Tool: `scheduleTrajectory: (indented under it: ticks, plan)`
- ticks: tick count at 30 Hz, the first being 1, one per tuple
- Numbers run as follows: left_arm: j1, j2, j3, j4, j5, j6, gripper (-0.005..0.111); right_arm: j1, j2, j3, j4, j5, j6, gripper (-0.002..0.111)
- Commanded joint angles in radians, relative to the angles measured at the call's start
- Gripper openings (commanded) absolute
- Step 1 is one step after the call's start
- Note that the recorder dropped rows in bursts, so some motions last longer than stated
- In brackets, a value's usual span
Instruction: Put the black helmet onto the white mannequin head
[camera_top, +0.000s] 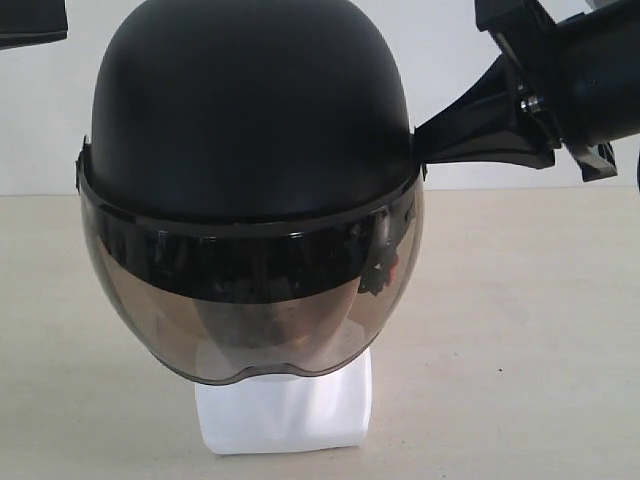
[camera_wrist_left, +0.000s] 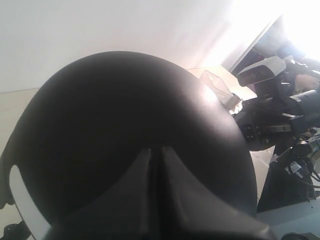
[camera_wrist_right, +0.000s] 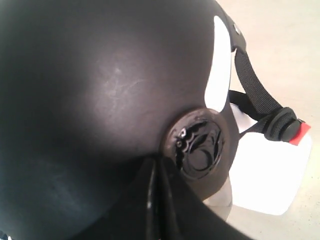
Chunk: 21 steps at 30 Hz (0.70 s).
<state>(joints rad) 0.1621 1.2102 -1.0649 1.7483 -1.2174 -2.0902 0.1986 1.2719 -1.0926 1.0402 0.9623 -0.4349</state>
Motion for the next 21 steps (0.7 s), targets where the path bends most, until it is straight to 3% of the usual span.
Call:
scheduleTrajectory:
  ticks: [1,21]
  plan:
    - [0.002,-0.005,-0.007,-0.004,-0.004,-0.008,0.004,0.002,-0.014,0.005,0.001,-0.009,-0.004,0.0]
    - [0.002,-0.005,-0.007,-0.004,-0.004,-0.008,0.004,0.002,-0.056,-0.018,0.036,-0.011,0.017,0.0]
